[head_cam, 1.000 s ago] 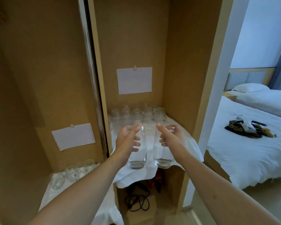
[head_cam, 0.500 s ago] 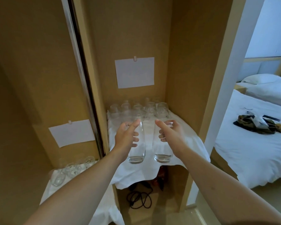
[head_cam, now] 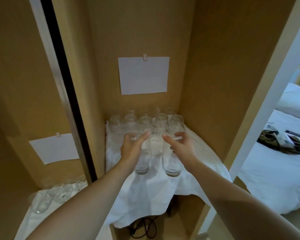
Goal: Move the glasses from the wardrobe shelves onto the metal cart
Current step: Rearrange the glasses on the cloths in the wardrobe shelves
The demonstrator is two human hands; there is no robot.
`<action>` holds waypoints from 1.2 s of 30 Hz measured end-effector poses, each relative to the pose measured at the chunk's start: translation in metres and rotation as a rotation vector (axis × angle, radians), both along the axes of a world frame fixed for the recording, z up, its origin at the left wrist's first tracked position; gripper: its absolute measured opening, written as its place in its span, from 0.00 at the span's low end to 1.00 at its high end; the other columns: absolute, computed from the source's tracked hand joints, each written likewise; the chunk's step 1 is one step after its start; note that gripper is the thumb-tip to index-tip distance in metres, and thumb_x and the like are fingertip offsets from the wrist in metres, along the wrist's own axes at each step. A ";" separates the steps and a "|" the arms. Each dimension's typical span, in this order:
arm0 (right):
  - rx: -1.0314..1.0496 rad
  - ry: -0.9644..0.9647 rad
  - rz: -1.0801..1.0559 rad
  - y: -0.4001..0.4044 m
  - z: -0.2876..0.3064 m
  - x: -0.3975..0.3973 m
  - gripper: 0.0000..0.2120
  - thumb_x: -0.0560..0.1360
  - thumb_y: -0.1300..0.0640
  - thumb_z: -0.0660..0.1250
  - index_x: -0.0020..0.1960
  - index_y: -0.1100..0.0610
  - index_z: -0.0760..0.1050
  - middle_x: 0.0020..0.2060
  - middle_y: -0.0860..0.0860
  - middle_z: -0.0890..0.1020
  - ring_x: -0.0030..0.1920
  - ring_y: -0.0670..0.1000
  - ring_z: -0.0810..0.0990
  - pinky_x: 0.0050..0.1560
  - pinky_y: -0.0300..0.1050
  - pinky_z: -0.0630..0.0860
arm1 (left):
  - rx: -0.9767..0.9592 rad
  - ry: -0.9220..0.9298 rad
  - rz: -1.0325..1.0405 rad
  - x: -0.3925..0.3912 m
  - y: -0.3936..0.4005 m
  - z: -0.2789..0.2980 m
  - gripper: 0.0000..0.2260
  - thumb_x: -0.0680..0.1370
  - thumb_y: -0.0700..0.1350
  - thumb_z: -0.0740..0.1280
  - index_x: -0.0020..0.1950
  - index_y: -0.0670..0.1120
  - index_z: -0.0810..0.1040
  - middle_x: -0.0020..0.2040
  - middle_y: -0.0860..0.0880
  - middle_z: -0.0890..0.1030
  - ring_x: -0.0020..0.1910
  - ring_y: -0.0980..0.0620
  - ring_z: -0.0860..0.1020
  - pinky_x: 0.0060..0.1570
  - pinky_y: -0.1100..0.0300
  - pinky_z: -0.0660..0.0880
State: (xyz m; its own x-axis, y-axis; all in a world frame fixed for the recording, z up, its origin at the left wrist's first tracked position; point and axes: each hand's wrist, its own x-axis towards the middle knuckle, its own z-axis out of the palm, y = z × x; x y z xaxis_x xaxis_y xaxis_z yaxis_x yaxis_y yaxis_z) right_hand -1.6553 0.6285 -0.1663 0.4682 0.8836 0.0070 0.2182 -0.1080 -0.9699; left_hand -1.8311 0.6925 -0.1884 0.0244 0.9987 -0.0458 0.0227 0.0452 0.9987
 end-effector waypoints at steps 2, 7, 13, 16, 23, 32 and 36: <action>-0.027 -0.016 -0.005 0.019 -0.007 0.002 0.43 0.56 0.27 0.76 0.63 0.47 0.72 0.52 0.49 0.81 0.52 0.52 0.83 0.59 0.56 0.80 | -0.001 0.013 0.001 -0.002 0.016 -0.007 0.40 0.54 0.79 0.73 0.58 0.59 0.74 0.59 0.52 0.80 0.58 0.49 0.79 0.62 0.45 0.76; -0.082 -0.124 -0.003 0.050 -0.021 -0.002 0.40 0.56 0.24 0.74 0.61 0.43 0.71 0.51 0.44 0.82 0.53 0.49 0.81 0.60 0.54 0.78 | -0.010 0.002 0.004 -0.007 0.043 -0.026 0.37 0.56 0.71 0.78 0.60 0.59 0.72 0.59 0.53 0.79 0.58 0.52 0.78 0.61 0.54 0.75; -0.050 -0.057 0.063 0.079 -0.035 -0.007 0.35 0.64 0.39 0.81 0.63 0.46 0.68 0.56 0.49 0.79 0.54 0.51 0.80 0.56 0.46 0.77 | 0.017 -0.040 0.019 -0.016 0.060 -0.045 0.32 0.62 0.60 0.83 0.60 0.59 0.72 0.60 0.52 0.78 0.60 0.53 0.78 0.58 0.57 0.76; -0.011 -0.031 0.108 0.090 -0.046 -0.007 0.33 0.65 0.47 0.83 0.63 0.48 0.68 0.58 0.51 0.78 0.57 0.53 0.79 0.55 0.43 0.75 | 0.013 -0.060 0.035 -0.016 0.060 -0.060 0.36 0.56 0.63 0.82 0.60 0.60 0.71 0.62 0.52 0.77 0.62 0.52 0.78 0.64 0.52 0.76; -0.011 -0.093 0.262 0.100 -0.091 0.006 0.42 0.62 0.57 0.85 0.68 0.44 0.65 0.61 0.47 0.77 0.61 0.49 0.76 0.54 0.35 0.76 | 0.025 -0.074 0.105 -0.007 0.056 -0.074 0.37 0.59 0.62 0.83 0.63 0.58 0.72 0.63 0.53 0.78 0.64 0.55 0.77 0.64 0.55 0.76; -0.126 -0.238 0.327 0.096 -0.140 0.027 0.45 0.65 0.54 0.82 0.76 0.52 0.63 0.66 0.51 0.77 0.64 0.56 0.77 0.58 0.40 0.70 | -0.012 0.039 0.202 0.011 0.032 -0.093 0.40 0.65 0.57 0.83 0.70 0.55 0.66 0.66 0.58 0.72 0.68 0.59 0.71 0.65 0.59 0.71; -0.090 -0.169 0.346 0.096 -0.141 0.031 0.43 0.64 0.51 0.83 0.73 0.53 0.66 0.64 0.49 0.78 0.64 0.53 0.77 0.58 0.40 0.70 | -0.044 0.104 0.259 0.014 0.025 -0.103 0.41 0.67 0.38 0.82 0.72 0.54 0.64 0.65 0.59 0.71 0.64 0.63 0.71 0.61 0.62 0.73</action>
State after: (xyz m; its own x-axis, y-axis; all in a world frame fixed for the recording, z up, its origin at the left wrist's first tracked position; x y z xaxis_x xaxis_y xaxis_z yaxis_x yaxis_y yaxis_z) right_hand -1.6246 0.7246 -0.3071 0.1416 0.9896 -0.0261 0.4125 -0.0830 -0.9072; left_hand -1.8166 0.7176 -0.2911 -0.2388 0.9679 -0.0783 0.1072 0.1064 0.9885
